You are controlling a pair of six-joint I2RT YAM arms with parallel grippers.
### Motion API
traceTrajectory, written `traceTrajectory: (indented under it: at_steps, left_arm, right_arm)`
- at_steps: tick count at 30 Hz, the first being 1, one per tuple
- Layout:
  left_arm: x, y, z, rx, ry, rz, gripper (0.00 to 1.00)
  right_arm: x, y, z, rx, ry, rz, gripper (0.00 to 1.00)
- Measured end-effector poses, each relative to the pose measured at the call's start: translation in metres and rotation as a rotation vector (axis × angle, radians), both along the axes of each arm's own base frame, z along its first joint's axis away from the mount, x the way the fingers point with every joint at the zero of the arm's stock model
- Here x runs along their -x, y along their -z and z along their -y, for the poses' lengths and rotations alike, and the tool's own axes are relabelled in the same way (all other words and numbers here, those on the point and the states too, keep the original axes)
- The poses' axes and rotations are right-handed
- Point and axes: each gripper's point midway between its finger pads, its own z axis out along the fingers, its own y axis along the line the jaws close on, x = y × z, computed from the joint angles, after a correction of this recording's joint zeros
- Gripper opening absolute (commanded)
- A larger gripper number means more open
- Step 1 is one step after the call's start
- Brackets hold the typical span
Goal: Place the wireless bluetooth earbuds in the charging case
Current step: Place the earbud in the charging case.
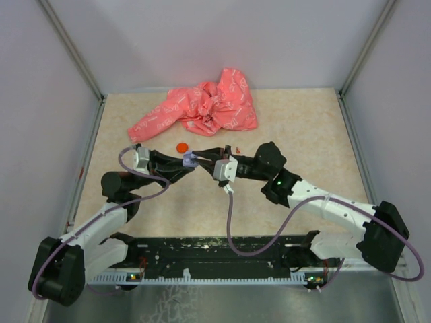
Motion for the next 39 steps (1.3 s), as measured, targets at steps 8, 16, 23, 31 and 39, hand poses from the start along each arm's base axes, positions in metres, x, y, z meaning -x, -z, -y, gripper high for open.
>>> traceTrajectory:
  at_steps: [8,16,23,31,39]
  left_arm:
    - [0.001,-0.001,0.0,0.005,0.008,-0.006,0.0]
    - [0.003,-0.003,0.0,0.014,0.014,-0.004,0.0]
    - [0.003,-0.005,-0.001,0.018,0.013,-0.003,0.0]
    - [0.003,-0.003,-0.001,0.018,0.018,-0.019,0.0]
    - [0.003,0.002,-0.001,0.014,0.021,-0.037,0.0]
  right_arm:
    - [0.0,0.007,-0.001,0.006,0.007,-0.007,0.0]
    - [0.006,0.004,-0.004,-0.016,-0.008,0.0,0.0]
    - [0.007,0.003,-0.004,-0.026,-0.011,0.001,0.0]
    - [0.008,0.006,-0.004,-0.026,-0.013,0.002,0.0]
    - [0.009,0.012,-0.003,-0.014,-0.015,-0.001,0.05]
